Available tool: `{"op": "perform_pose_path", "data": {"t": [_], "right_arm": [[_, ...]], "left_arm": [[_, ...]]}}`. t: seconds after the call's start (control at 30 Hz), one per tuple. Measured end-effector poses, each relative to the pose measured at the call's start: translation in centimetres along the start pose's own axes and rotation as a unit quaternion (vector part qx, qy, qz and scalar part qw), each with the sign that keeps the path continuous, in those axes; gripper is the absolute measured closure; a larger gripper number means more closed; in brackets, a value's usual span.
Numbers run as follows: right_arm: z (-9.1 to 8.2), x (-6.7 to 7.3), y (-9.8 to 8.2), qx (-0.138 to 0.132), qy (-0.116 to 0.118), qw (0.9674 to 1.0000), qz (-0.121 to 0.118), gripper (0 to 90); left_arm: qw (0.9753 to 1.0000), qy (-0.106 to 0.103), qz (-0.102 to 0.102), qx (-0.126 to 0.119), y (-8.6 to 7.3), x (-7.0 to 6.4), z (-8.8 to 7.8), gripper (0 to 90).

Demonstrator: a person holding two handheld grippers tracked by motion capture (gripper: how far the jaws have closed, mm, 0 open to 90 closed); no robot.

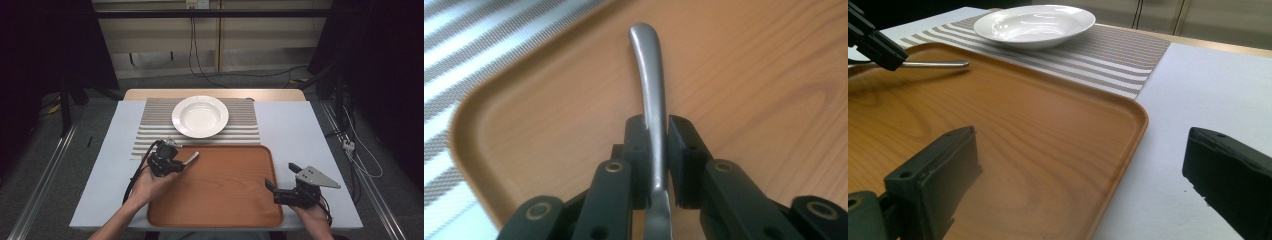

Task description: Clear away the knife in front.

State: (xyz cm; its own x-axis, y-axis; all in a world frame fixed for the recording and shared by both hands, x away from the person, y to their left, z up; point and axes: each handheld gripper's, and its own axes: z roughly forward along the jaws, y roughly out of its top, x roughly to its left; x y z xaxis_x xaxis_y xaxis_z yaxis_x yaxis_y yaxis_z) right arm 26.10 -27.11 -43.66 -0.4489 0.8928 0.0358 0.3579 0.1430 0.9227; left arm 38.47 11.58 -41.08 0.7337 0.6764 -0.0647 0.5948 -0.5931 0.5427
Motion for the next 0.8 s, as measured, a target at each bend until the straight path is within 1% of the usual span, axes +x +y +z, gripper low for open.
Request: {"op": "perform_pose_path", "data": {"t": [0.03,0.17,0.2,0.23,0.27,0.33,0.4,0.43,0.5,0.53,0.6,0.63,0.7,0.8], "right_arm": [[0.0,0.0,0.0,0.001,0.001,1.0000,0.000,1.4],[0.1,0.1,0.0,0.004,0.004,1.0000,-0.002,1.4],[0.1,0.1,0.0,0.004,0.004,1.0000,-0.002,1.4],[0.1,0.1,0.0,0.004,0.004,1.0000,-0.002,1.4],[0.1,0.1,0.0,0.003,0.004,1.0000,0.000,1.4],[0.0,0.1,0.0,0.004,0.005,1.0000,-0.001,1.4],[0.0,0.1,0.0,0.004,0.006,1.0000,-0.002,1.4],[0.0,0.1,0.0,0.004,0.007,1.0000,-0.002,1.4],[0.1,0.1,0.0,0.005,0.007,1.0000,-0.002,1.4],[0.1,0.1,-0.1,0.005,0.008,1.0000,-0.002,1.4],[0.1,0.1,-0.1,0.005,0.009,0.9999,-0.002,1.4],[0.1,0.1,-0.1,0.005,0.009,0.9999,-0.001,1.4],[0.0,0.0,-0.1,0.005,0.010,0.9999,0.000,1.4],[0.0,0.0,-0.1,0.005,0.010,0.9999,0.001,1.4]], "left_arm": [[1.0000,-0.005,0.000,-0.001,0.0,0.0,0.1,80.1],[1.0000,-0.005,-0.001,0.004,0.0,-0.3,0.4,80.0],[0.9999,-0.008,-0.007,0.003,0.0,-0.3,0.5,80.1],[0.9999,-0.011,-0.007,0.004,0.0,-0.3,0.6,80.0],[0.9999,-0.010,-0.005,0.006,0.0,-0.2,0.6,80.0],[0.9998,-0.011,-0.011,0.009,-0.1,-0.3,0.9,80.0],[0.9998,-0.009,-0.009,0.013,-0.1,-0.5,1.1,80.0],[0.9998,-0.008,-0.004,0.016,-0.2,-0.5,1.2,80.0],[0.9997,-0.011,-0.004,0.019,-0.2,-0.6,1.4,80.0],[0.9997,-0.013,-0.012,0.016,-0.2,-0.6,1.5,80.0],[0.9997,-0.011,-0.008,0.021,-0.1,-0.7,1.6,80.0],[0.9997,-0.010,-0.012,0.018,-0.1,-0.8,1.7,80.0],[0.9996,-0.014,-0.010,0.021,-0.1,-0.9,1.8,80.0],[0.9996,-0.016,-0.014,0.019,-0.1,-0.8,1.9,79.9]]}}
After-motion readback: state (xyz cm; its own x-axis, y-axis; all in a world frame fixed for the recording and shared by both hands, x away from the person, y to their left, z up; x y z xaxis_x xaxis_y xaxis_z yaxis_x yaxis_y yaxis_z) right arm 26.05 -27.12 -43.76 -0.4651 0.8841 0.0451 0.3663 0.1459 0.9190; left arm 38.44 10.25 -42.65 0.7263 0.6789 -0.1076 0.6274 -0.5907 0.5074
